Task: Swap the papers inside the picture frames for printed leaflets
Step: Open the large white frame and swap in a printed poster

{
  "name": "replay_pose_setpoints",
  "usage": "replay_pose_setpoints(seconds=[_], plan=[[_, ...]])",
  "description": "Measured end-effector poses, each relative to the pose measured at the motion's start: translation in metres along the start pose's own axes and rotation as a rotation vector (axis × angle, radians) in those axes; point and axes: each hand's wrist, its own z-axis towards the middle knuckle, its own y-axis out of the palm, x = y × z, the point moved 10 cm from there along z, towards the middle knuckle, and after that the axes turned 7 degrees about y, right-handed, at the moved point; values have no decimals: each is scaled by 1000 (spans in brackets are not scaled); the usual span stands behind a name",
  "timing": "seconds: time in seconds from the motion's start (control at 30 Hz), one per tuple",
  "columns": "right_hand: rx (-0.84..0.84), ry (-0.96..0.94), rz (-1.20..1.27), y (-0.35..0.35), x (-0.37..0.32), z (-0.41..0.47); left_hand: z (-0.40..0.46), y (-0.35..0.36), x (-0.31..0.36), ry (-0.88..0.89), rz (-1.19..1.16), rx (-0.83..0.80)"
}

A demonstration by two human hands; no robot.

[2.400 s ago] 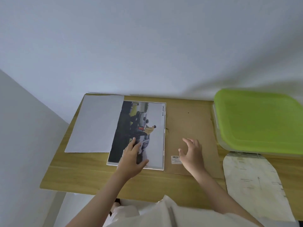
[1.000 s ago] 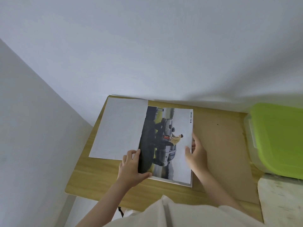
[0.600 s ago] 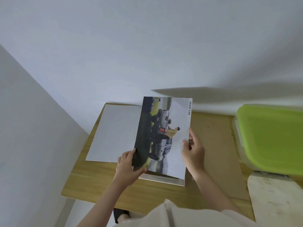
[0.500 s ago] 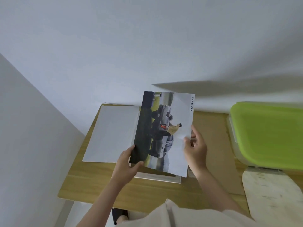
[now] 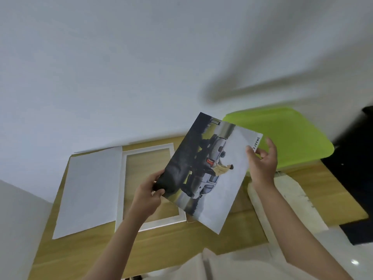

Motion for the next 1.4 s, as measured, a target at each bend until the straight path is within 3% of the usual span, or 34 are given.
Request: replay_pose_setpoints(seconds=[0.33,0.7,0.9,1.07,1.23,1.4], plan=[[355,23,-125,-168,13,-3,36,93,54,96,91,-358],[684,166,-143,-323,60,-38,36,231,84,57,128,-459],[657,293,-255,-350,86,-18,29,278,63,-83,156,-538],[562,328,-309,-348,95,11,39,290,58,-107,187,-502],[531,359,-358,-344,104,32,47,303,61,7,316,-547],[469,361,-512,-331,108,49,49,307,61,83,604,-560]])
